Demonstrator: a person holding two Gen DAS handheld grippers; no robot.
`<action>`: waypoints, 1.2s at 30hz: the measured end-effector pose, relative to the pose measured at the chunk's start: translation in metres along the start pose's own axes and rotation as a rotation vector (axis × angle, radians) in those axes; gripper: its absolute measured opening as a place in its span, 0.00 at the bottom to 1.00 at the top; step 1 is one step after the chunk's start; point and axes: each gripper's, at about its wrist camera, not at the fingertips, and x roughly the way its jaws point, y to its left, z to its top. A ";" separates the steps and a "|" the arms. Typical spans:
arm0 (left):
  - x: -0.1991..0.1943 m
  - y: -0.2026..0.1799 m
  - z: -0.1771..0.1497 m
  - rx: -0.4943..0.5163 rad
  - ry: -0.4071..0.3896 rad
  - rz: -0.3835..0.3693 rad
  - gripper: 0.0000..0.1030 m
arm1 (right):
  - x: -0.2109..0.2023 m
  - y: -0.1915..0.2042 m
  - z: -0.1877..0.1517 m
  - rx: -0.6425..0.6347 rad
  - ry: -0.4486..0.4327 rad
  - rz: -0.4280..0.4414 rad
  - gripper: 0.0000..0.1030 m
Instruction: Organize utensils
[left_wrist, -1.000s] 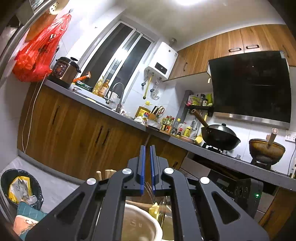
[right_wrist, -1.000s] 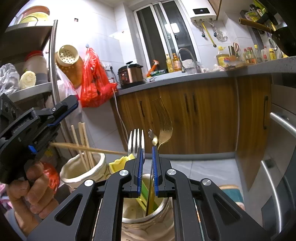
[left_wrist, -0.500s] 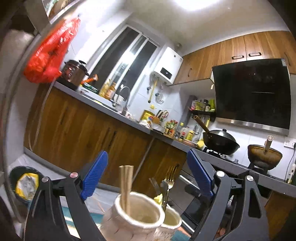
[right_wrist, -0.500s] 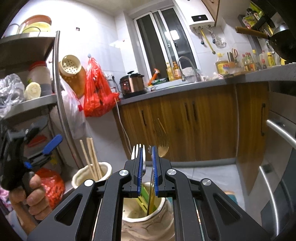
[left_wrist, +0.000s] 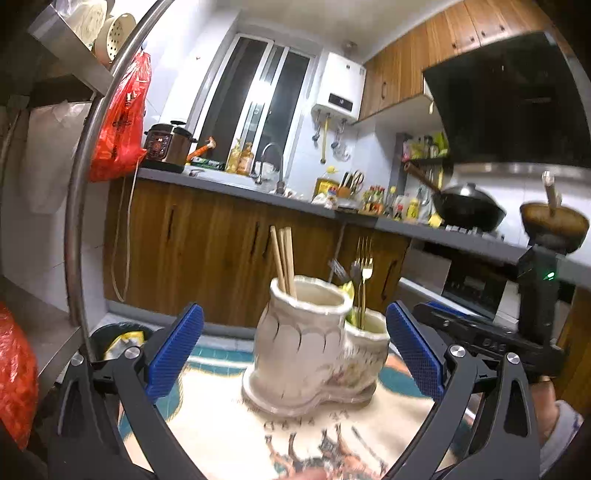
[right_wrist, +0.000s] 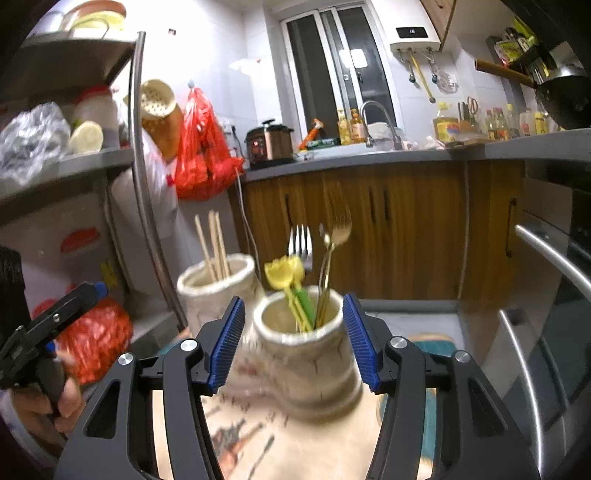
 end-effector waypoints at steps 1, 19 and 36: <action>-0.001 -0.002 -0.003 0.007 0.007 0.009 0.95 | -0.003 0.001 -0.005 -0.001 0.005 -0.004 0.62; -0.016 -0.033 -0.041 0.122 0.074 0.085 0.95 | -0.047 0.022 -0.046 -0.051 0.006 -0.074 0.91; -0.011 -0.029 -0.042 0.107 0.092 0.095 0.95 | -0.039 0.021 -0.054 -0.060 0.010 -0.080 0.93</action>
